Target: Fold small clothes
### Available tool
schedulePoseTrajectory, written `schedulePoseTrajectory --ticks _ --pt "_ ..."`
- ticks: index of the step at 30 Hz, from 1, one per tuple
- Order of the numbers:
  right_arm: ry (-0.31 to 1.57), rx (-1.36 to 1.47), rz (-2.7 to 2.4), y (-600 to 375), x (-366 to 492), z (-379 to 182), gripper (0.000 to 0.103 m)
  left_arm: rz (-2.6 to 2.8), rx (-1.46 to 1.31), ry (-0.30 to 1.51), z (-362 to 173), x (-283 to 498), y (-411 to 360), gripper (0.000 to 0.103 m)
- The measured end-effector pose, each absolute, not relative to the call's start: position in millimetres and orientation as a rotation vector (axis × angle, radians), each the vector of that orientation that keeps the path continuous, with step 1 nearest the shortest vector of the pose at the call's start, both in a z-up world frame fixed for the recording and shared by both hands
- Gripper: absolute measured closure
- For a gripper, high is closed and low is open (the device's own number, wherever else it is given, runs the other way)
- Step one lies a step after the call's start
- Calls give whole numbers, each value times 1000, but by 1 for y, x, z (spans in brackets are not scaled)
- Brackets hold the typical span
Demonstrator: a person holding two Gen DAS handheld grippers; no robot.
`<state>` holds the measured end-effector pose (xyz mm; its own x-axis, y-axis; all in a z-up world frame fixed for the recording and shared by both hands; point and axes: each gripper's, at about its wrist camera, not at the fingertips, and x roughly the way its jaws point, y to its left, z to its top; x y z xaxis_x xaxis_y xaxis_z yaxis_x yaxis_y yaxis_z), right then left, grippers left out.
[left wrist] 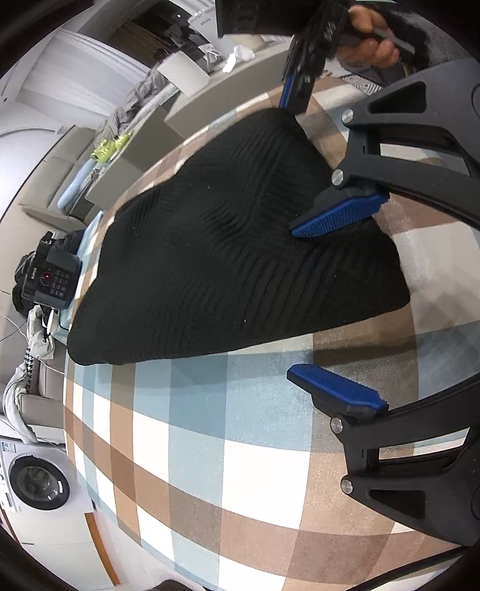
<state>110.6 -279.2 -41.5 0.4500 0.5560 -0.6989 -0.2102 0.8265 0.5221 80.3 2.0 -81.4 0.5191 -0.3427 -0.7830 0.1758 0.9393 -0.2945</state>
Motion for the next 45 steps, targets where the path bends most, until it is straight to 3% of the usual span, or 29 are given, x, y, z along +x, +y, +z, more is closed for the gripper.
schedulePoseTrajectory --ticks 6,12,28,32,34,37,45 --pt "992 883 423 -320 103 -74 75 -291 -91 986 -84 81 -5 33" --pt "970 1075 403 -334 119 -87 75 -303 -80 974 -76 81 -5 33" --pt "1138 568 411 -279 152 -54 75 -316 -71 982 -78 80 -10 33" --pt "1108 427 415 -269 149 -46 90 -316 -79 985 -79 82 -10 33" --pt "1035 438 408 -271 139 -35 98 -314 -81 986 -79 82 -10 33" --pt "961 504 376 -285 119 -25 100 -309 -83 990 -80 82 -8 33" --pt "1023 645 274 -314 93 -49 102 -305 -72 998 -81 80 -5 33"
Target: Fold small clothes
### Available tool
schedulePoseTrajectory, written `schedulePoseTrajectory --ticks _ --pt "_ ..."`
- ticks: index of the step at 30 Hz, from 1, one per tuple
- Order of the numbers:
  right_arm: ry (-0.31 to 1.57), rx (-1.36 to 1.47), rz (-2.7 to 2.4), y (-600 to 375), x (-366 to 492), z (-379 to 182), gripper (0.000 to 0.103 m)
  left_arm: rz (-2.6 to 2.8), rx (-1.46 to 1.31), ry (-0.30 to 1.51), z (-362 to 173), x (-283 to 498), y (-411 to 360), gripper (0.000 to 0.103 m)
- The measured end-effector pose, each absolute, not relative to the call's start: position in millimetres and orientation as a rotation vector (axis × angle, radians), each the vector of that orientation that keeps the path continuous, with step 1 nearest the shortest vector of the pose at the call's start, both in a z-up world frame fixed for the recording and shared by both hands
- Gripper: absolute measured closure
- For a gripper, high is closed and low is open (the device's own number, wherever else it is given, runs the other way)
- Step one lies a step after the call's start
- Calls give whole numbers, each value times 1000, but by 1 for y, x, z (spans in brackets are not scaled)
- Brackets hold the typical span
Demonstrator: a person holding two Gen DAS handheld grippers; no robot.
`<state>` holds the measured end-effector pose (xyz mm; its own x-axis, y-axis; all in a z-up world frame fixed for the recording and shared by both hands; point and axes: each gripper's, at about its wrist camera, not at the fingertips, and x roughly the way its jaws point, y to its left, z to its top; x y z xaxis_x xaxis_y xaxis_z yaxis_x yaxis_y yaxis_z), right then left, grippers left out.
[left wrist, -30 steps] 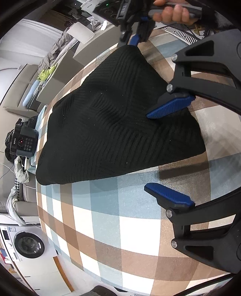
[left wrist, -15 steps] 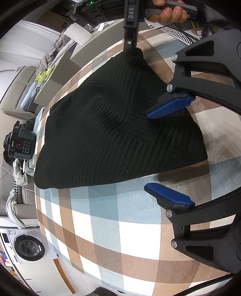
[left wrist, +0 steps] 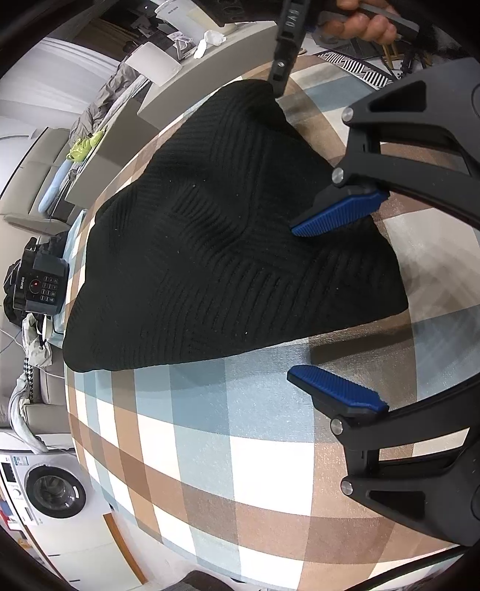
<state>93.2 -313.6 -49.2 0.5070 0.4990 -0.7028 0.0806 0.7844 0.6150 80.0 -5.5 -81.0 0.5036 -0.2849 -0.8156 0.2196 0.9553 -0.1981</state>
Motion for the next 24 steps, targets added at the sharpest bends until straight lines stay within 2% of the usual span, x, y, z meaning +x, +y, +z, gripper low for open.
schedulePoseTrajectory --ticks 1,3,6,11,14,15,22,23,24 --pt "990 655 268 -319 93 -44 101 -305 -74 998 -81 80 -5 33" --pt "966 692 297 -324 99 -37 90 -304 -72 996 -80 79 -5 33" --pt "948 699 354 -314 114 -30 83 -302 -77 996 -79 79 -5 33" --pt "1019 673 411 -290 130 -40 83 -298 -82 990 -77 78 -3 33" --pt "1088 615 375 -285 131 -49 96 -298 -86 990 -77 78 -2 33" --pt "1101 607 371 -284 133 -50 96 -300 -87 990 -77 78 -2 33" --pt "1084 509 385 -268 152 -41 96 -306 -86 991 -78 80 -5 33" --pt "1063 518 391 -272 150 -36 93 -305 -88 990 -78 79 -5 33" --pt "1025 537 400 -279 145 -28 86 -304 -90 990 -78 79 -4 33"
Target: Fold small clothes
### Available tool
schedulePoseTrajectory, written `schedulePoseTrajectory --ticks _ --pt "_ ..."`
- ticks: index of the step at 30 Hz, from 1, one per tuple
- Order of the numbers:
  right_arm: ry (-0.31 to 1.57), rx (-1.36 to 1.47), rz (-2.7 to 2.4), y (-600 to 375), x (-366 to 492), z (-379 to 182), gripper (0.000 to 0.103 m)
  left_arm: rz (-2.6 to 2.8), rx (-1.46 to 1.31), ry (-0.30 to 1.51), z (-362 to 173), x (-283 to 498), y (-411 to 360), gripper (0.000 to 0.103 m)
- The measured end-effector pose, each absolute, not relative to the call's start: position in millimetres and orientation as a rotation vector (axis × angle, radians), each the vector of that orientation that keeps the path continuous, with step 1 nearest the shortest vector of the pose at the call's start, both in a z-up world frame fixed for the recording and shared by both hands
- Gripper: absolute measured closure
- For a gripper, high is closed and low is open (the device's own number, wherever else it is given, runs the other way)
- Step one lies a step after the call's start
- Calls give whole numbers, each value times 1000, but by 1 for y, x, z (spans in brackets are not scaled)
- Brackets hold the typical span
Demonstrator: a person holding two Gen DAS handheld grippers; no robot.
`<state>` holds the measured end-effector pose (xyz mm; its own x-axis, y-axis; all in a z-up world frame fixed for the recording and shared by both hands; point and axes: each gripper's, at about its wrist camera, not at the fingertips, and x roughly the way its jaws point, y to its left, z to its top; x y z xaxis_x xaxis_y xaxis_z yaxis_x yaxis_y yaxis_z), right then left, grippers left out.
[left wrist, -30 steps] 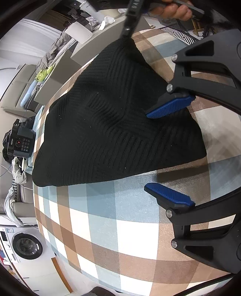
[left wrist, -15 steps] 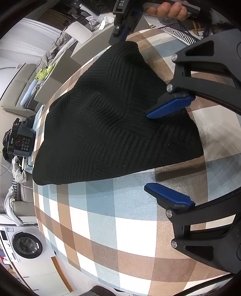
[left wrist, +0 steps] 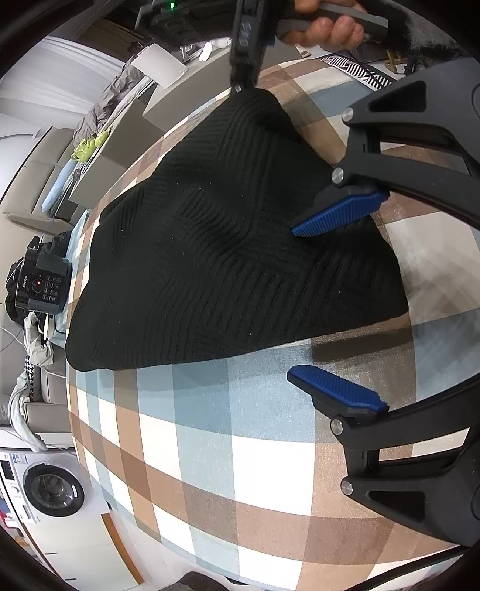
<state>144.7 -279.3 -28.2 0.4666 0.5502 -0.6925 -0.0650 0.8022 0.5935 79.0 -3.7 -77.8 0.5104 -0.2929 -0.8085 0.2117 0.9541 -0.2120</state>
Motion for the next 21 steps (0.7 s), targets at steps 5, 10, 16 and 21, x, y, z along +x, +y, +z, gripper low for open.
schedulePoseTrajectory --ticks 5,10,16,21 --pt "909 619 530 -292 130 -12 66 -307 -106 1000 -82 80 0 33" --pt "970 514 579 -261 140 -24 91 -310 -107 1003 -82 80 -2 33" --pt "1034 483 478 -271 129 -32 99 -330 -159 1021 -86 83 3 33" --pt "1055 479 457 -273 132 -43 98 -334 -151 1020 -87 84 3 33"
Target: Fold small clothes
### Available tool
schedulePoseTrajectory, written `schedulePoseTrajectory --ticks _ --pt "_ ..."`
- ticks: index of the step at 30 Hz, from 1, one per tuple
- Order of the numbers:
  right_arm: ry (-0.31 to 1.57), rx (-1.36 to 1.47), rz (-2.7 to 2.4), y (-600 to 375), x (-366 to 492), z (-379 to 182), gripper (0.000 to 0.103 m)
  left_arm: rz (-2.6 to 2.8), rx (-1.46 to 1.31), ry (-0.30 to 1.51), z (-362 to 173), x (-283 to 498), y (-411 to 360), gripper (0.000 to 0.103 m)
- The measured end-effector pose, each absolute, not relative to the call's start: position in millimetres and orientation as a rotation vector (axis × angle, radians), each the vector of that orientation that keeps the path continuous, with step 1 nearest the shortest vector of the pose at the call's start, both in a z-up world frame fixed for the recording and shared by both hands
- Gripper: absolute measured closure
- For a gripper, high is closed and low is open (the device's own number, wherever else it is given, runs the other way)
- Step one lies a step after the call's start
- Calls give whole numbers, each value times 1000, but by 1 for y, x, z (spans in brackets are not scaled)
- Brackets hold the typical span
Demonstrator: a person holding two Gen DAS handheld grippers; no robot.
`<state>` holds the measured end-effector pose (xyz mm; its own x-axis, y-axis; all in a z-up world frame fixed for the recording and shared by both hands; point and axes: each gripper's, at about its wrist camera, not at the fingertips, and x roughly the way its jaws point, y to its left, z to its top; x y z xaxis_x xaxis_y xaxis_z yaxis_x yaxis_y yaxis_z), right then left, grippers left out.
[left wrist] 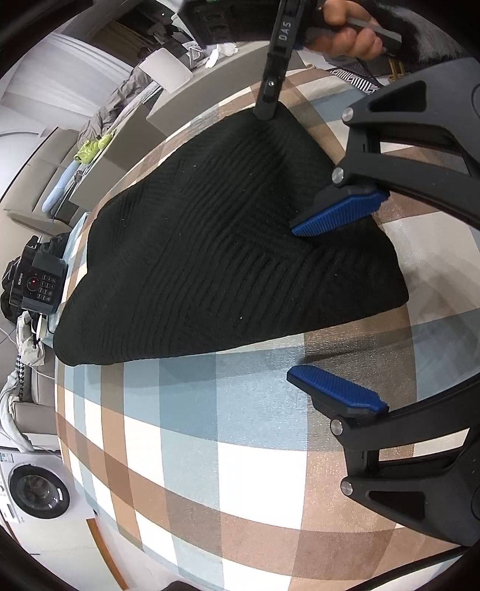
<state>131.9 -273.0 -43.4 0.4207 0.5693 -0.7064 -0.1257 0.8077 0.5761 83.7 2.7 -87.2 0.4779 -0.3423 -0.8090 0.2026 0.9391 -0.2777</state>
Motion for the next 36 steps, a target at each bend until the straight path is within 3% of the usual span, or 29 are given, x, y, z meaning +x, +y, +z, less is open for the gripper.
schedulePoseTrajectory --ticks 11,17,20,25,33,36 --pt "807 381 427 -257 150 2 80 -342 -148 911 -51 83 -2 33" --pt "846 199 404 -214 173 -27 76 -457 -142 825 -44 99 -31 33" --pt "857 95 311 -219 168 -42 76 -446 -101 888 -69 108 -40 33" --pt "876 222 312 -260 148 -36 71 -448 -72 900 -72 91 -29 33" --pt "910 453 337 -281 130 -42 48 -371 -172 956 -76 83 -1 33" --pt "932 481 358 -276 127 -54 50 -366 -250 986 -86 78 10 33"
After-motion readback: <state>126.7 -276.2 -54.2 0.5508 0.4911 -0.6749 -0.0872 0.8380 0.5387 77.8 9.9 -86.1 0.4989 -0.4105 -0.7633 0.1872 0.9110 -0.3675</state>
